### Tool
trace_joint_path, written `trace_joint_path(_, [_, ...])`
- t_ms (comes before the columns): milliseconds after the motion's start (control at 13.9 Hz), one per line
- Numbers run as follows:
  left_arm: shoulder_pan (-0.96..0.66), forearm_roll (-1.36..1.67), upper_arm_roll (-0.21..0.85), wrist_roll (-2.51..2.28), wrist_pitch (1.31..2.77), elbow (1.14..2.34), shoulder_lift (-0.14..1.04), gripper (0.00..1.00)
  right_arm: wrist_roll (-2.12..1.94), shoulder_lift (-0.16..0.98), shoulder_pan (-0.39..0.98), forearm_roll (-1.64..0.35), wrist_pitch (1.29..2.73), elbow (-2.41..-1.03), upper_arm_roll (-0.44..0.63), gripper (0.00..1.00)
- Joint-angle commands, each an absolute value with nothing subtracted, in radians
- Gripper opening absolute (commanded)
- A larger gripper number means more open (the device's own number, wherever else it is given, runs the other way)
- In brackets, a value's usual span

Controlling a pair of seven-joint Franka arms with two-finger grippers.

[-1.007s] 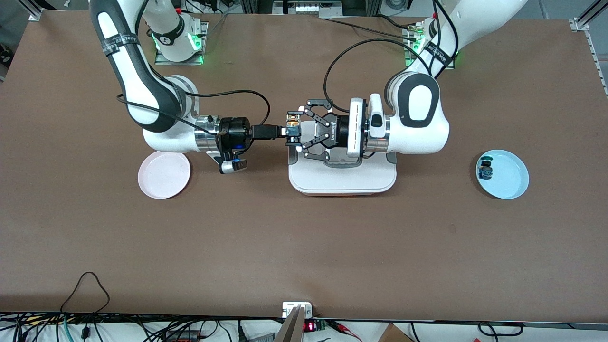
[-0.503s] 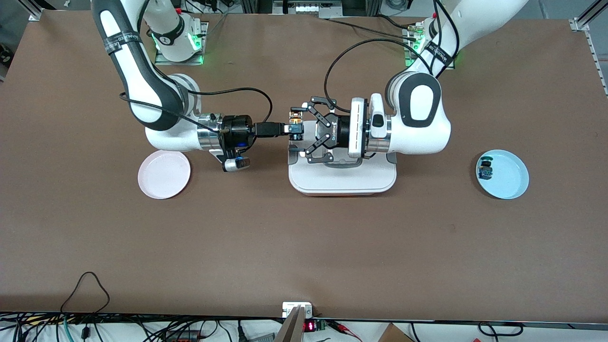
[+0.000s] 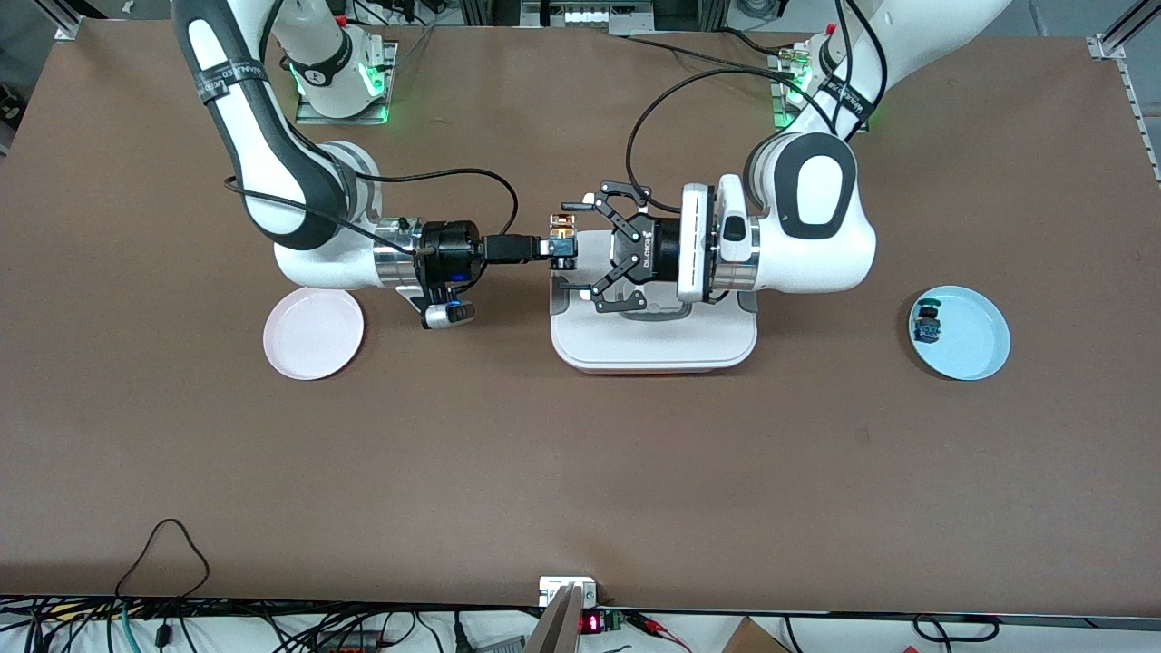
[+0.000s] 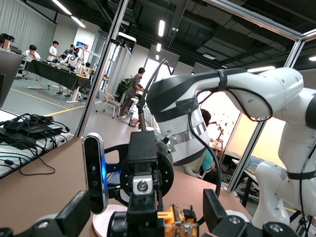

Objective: Transfer orange switch to right arm and place
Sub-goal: 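Grasp the orange switch with the right gripper from the left gripper, then open the left gripper and withdraw while the right gripper pulls away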

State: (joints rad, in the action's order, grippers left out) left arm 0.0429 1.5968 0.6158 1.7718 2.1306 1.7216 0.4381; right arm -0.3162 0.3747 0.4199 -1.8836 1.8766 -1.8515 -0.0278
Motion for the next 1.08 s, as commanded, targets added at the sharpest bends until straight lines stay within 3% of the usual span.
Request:
trace_joint_path(0, [0.092,1.49,0.615,1.636,2.065,1.729,0.387,1.0,-0.322,0.356,0.397,-1.833,1.868,-1.856,-0.028,0.0])
trace_joint_path(432, [0.162,1.105,0.611,1.281,1.927,1.72,0.36,1.0,-0.322,0.334,0.244,-1.562,1.78,-1.859,-0.023,0.0])
trace_joint_path(1007, [0.213,0.483,0.609,0.671,1.674,1.657,0.365,1.0,-0.439,0.322,0.046,-0.885,1.657,-1.85,-0.021,0.0])
